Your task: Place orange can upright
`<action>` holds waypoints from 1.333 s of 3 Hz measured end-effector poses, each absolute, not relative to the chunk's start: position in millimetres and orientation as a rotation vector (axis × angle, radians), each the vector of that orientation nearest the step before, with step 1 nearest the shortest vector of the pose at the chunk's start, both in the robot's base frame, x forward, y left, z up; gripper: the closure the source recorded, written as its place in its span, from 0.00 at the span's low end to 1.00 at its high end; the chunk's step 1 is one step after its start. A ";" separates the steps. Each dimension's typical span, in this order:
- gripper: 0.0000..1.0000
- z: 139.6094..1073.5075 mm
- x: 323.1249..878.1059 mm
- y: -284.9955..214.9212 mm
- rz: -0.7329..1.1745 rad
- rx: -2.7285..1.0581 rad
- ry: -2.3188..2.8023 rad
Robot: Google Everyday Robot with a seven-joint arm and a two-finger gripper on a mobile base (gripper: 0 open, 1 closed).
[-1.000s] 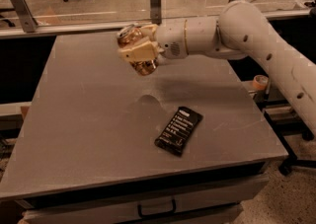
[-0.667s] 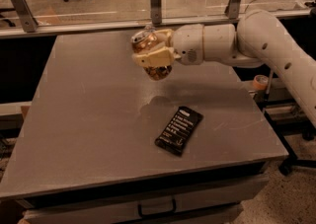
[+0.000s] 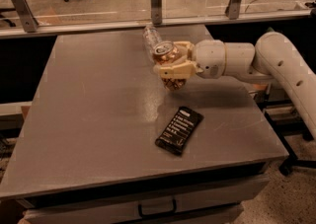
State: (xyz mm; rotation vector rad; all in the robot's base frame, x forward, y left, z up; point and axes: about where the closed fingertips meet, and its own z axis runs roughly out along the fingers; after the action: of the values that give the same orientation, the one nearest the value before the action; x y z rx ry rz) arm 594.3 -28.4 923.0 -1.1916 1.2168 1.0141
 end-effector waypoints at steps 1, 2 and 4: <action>0.98 906.4 588.6 -44.2 1.075 -1.187 1.172; 0.75 901.3 584.2 -54.3 1.085 -1.192 1.169; 0.29 887.5 576.5 -64.7 1.100 -1.174 1.183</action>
Offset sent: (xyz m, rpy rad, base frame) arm -0.0143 -0.0447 -0.0291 0.0461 0.0158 0.0549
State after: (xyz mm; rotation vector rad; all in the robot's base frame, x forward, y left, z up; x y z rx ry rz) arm 576.5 -64.7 887.5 -1.1740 1.1827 1.0998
